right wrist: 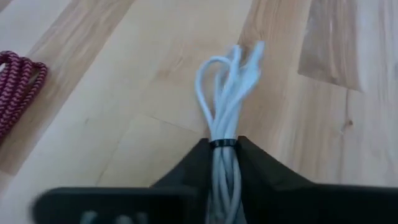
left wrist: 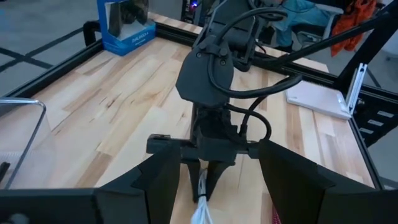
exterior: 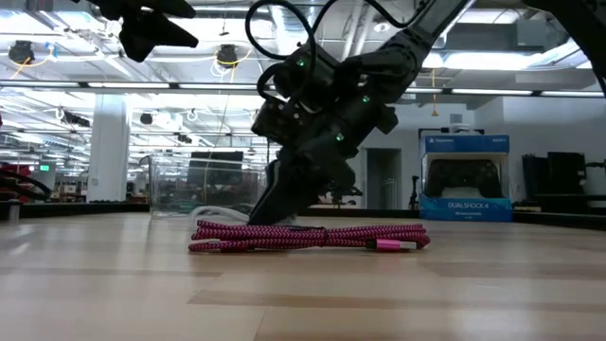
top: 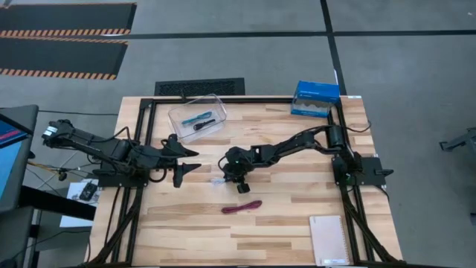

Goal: Pick and place USB-C Cables
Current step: Put the white charger cable into the transparent bin

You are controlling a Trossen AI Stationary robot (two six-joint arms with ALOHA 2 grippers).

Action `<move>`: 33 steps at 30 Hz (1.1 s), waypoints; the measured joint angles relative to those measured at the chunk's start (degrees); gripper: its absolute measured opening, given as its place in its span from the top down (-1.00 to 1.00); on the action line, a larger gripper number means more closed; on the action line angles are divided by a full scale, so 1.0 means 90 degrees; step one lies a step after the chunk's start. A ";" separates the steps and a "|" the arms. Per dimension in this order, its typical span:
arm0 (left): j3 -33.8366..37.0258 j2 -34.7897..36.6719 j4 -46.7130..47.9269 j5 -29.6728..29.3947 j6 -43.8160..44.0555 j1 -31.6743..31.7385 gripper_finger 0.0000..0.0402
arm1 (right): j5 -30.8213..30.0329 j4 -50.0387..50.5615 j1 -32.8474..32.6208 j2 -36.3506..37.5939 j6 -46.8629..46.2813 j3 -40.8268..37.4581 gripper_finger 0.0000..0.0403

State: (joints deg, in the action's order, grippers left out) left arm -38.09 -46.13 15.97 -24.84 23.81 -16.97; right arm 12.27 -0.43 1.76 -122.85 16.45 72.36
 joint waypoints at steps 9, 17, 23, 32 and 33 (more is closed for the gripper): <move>0.0000 0.0000 -0.0002 -0.0032 0.0000 0.0000 -0.02 | -0.0009 -0.0084 -0.0026 0.0053 -0.0480 -0.0022 0.84; 0.0000 0.0000 -0.0010 -0.0299 0.0004 0.0002 -0.02 | -0.0098 -0.0662 0.0005 0.0730 -0.0586 -0.0082 0.84; 0.0000 -0.0002 -0.0010 -0.0326 0.0041 0.0002 -0.02 | -0.0067 -0.1260 0.0301 0.1987 -0.0518 -0.0727 0.84; 0.0000 -0.0002 -0.0070 -0.0644 -0.0070 0.0002 -0.02 | -0.0245 -0.2468 0.0824 0.4697 -0.0984 -0.2739 0.83; 0.0000 -0.0001 -0.0083 -0.0740 -0.0073 0.0002 -0.02 | -0.0295 -0.2690 0.0822 0.4979 -0.1042 -0.3010 0.84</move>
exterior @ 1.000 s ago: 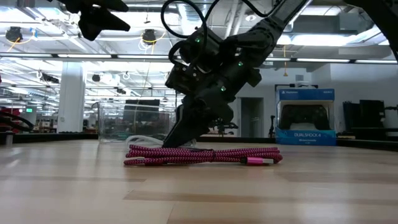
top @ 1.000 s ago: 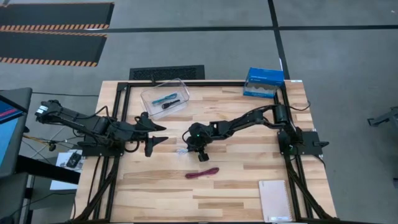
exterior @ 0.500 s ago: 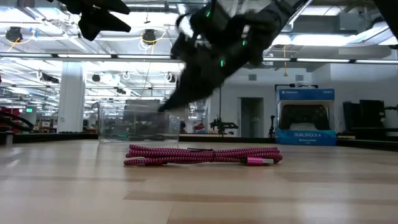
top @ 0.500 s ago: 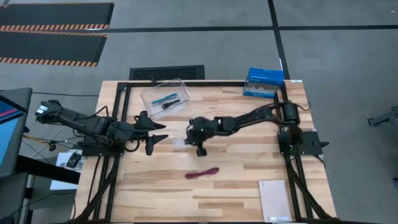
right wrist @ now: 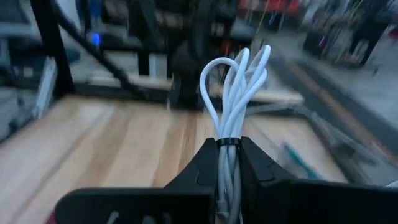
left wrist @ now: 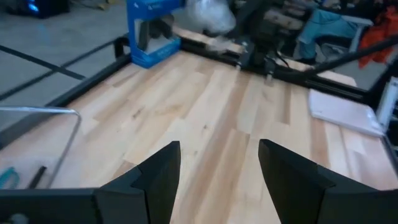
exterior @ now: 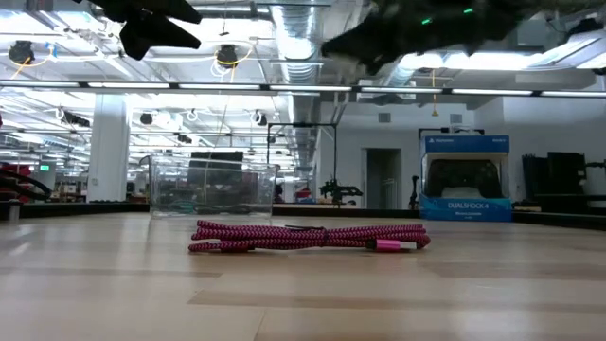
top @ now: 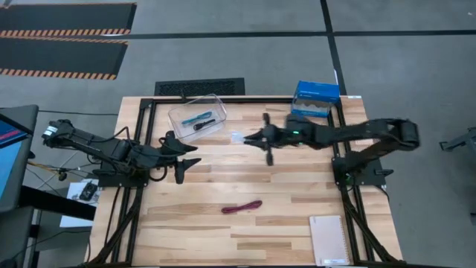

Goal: Pick and place USB-C Cables
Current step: Put the white charger cable into the transparent bin

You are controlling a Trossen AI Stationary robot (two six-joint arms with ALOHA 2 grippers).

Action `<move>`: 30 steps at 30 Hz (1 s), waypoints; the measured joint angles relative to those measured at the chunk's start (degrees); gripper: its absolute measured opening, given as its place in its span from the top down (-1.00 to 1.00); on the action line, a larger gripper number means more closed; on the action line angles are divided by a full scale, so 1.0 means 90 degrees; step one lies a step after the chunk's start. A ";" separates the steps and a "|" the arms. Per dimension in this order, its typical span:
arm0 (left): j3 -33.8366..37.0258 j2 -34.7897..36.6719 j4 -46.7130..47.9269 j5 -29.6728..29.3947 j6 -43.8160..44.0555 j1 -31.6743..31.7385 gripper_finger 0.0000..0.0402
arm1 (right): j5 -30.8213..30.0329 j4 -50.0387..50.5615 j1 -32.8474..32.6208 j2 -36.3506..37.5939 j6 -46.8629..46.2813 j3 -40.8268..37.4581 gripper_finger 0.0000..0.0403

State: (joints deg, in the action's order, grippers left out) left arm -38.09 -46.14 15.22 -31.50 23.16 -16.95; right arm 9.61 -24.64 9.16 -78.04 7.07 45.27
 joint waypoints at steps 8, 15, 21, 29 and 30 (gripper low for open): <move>0.0000 -0.0001 -0.0899 -0.0236 -0.0625 0.0000 -0.02 | -0.1039 -0.2760 -0.0216 0.1410 -0.0504 -0.2216 0.79; 0.0000 0.0001 -0.1515 -0.0261 -0.1157 0.0025 -0.02 | -0.1813 -0.5029 -0.0641 0.1450 -0.0315 -0.3236 0.80; 0.0002 -0.0034 -0.1774 -0.0267 -0.1262 0.0026 -0.02 | -0.1980 -0.5259 -0.0718 0.1444 -0.0296 -0.3324 0.79; 0.0002 -0.1097 -0.4106 0.0182 -0.2808 0.0435 -0.02 | -0.1970 -0.5782 -0.0722 0.1204 -0.0305 -0.3314 0.78; 0.0002 -0.1294 -0.4414 0.0357 -0.2943 0.0535 -0.02 | -0.1968 -0.5818 -0.0723 0.1151 -0.0328 -0.3316 0.78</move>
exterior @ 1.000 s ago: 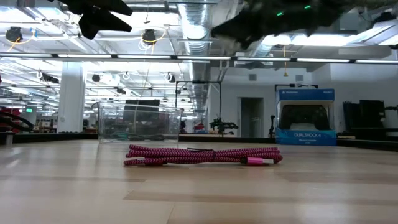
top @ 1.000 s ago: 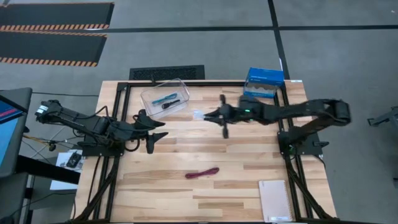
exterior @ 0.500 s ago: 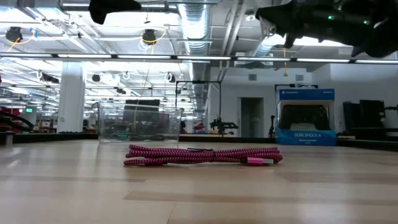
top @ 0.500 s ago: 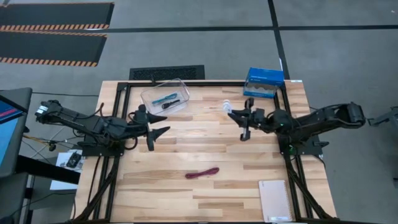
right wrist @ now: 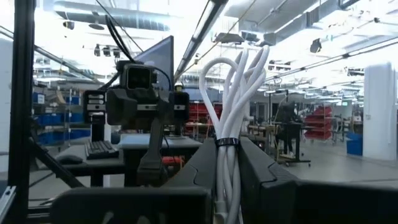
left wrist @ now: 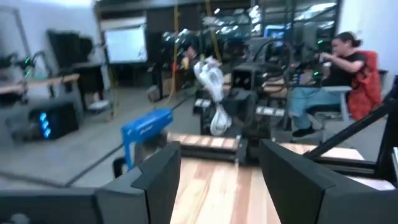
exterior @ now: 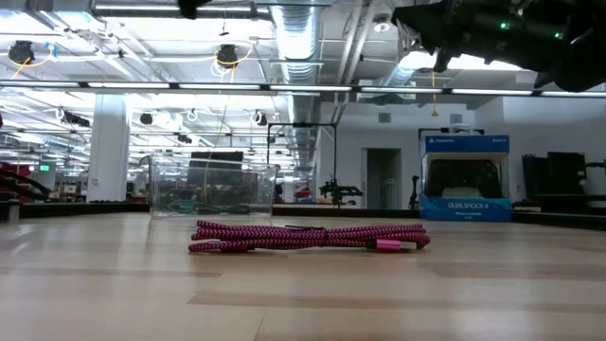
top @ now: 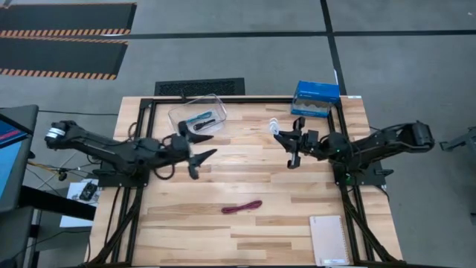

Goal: Pick and place USB-C Cables
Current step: Put the white charger cable into the transparent bin

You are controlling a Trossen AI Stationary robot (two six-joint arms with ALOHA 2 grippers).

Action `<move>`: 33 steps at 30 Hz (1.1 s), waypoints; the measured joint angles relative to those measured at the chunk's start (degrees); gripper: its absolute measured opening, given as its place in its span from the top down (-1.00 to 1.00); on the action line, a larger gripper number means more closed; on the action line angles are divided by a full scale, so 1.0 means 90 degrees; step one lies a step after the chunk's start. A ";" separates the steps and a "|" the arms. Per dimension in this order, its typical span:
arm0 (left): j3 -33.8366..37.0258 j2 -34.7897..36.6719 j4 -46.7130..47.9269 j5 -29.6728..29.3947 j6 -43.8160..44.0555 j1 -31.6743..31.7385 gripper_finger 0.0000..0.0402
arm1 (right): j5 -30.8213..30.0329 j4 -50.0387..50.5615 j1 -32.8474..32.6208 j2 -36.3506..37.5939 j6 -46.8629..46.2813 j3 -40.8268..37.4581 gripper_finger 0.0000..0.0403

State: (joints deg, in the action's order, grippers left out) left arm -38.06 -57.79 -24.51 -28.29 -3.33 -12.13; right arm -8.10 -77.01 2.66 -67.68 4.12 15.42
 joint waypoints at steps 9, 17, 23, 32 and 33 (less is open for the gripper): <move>0.0000 -0.1727 -0.2300 0.1878 0.0399 0.1314 -0.02 | 0.0056 -0.0022 0.0000 -0.0117 -0.0124 0.0004 0.77; -0.0256 -0.3126 -0.3988 0.3672 0.1730 0.2359 -0.02 | 0.0083 -0.0020 0.0000 -0.0117 -0.0126 0.0004 0.77; -0.0734 -0.3825 -0.3981 0.4193 0.1830 0.2503 -0.02 | 0.0158 0.0009 0.0000 -0.0117 -0.0286 0.0091 0.77; -0.0884 -0.4004 -0.3996 0.4303 0.1836 0.2498 -0.02 | 0.0425 0.0045 -0.0007 -0.0927 -0.0233 0.0573 0.77; -0.0884 -0.4004 -0.3993 0.4305 0.1837 0.2498 -0.02 | 0.0443 0.0017 -0.0007 -0.1129 -0.0227 0.0717 0.77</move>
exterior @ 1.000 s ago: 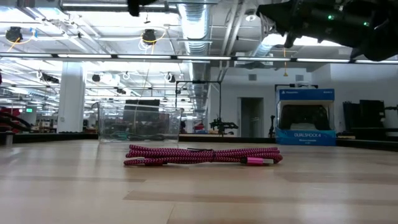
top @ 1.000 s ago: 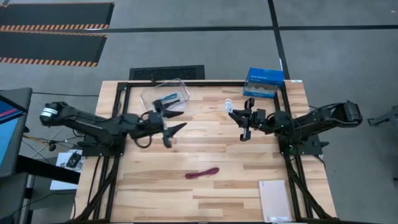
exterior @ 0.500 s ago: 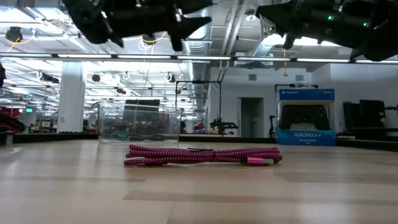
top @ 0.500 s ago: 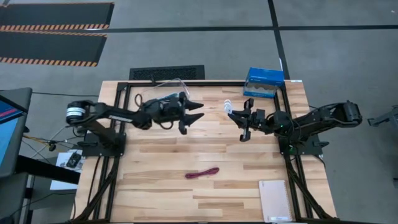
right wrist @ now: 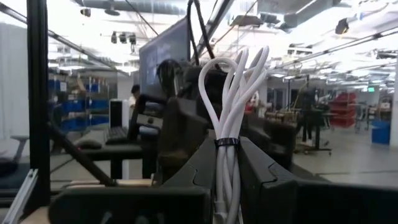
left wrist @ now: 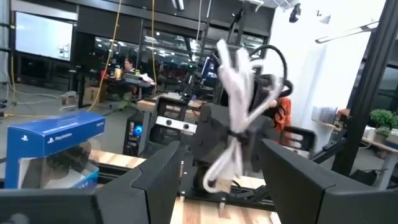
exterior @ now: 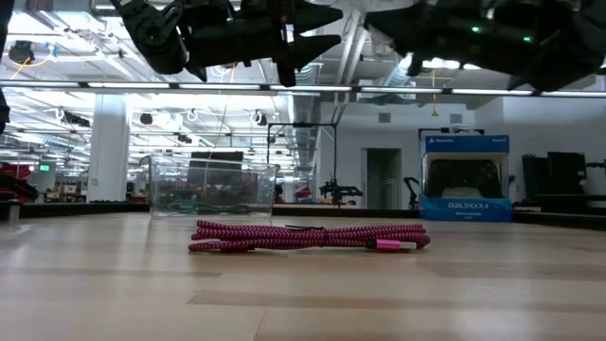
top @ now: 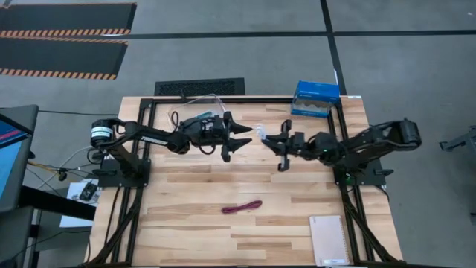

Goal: Pick and place USB-C Cables
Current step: Put the white charger cable into the transparent bin

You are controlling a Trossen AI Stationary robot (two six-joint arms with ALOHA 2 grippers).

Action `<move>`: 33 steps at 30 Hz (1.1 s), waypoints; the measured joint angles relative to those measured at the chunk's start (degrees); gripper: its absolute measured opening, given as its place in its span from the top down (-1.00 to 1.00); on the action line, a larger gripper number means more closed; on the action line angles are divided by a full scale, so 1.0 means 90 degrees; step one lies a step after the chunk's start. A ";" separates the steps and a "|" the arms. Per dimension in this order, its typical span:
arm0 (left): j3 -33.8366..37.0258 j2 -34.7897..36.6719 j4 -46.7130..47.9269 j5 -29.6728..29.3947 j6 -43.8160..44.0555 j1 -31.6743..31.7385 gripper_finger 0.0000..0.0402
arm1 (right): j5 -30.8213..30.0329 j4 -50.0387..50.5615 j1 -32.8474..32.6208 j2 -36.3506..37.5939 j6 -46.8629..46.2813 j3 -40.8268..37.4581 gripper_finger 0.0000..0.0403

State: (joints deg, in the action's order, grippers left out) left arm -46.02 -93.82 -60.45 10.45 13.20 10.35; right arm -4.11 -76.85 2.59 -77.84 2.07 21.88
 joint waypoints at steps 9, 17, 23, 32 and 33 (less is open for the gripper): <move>0.0000 0.0005 0.0117 0.0151 0.0012 -0.0006 -0.02 | 0.0221 -0.0402 0.0017 -0.1408 -0.0018 0.0733 0.77; 0.0000 0.0010 0.0188 0.0213 0.0014 -0.0005 0.03 | 0.0320 -0.0674 0.0012 -0.1943 -0.0020 0.1033 0.77; 0.0000 0.0010 0.0202 0.0265 0.0014 -0.0005 0.29 | 0.0317 -0.0679 0.0015 -0.1926 -0.0016 0.1033 0.77; 0.0000 0.0014 0.0197 0.0282 0.0000 -0.0021 0.76 | 0.0293 -0.0688 0.0017 -0.1924 -0.0018 0.1026 0.77; 0.0000 0.0018 0.0193 0.0280 -0.0003 -0.0024 0.81 | 0.0292 -0.0694 0.0017 -0.1924 -0.0023 0.1026 0.77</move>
State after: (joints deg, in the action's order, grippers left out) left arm -46.02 -93.66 -58.71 12.97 13.17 10.13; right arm -1.48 -83.10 2.74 -95.15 1.87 31.11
